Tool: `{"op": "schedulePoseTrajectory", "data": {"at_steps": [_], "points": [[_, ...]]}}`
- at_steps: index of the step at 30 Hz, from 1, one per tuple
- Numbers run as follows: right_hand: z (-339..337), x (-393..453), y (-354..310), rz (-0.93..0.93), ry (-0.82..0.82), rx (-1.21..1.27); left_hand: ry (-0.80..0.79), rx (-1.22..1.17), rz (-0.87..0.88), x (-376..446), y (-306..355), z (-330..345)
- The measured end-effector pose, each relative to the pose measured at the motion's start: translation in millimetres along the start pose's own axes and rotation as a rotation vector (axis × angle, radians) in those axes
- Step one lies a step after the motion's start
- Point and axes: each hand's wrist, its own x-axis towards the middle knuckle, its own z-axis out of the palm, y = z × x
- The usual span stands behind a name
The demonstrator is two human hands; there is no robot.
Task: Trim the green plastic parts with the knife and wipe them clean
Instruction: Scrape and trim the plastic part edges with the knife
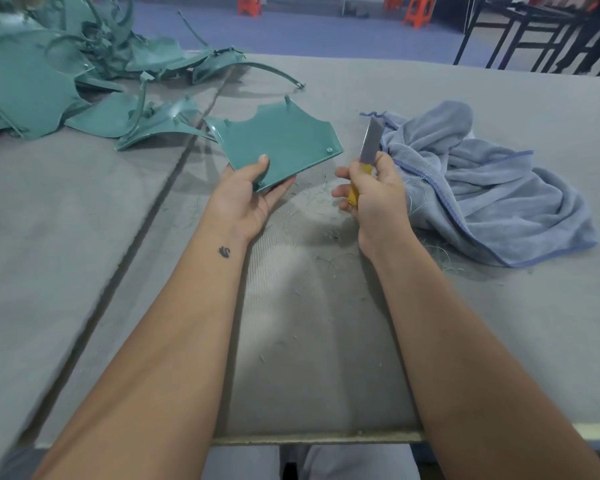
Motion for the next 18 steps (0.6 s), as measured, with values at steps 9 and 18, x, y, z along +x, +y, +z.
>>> {"op": "schedulePoseTrajectory", "data": {"at_steps": [9,18], "points": [[1.8,-1.5,12.3,-0.089,-0.089,-0.234,-0.006,-0.031,0.001,1.3,0.4,0.1],[1.2,0.5,13.2,-0.114,-0.064,-0.278,-0.001,-0.082,-0.018,1.4,1.2,-0.7]]}}
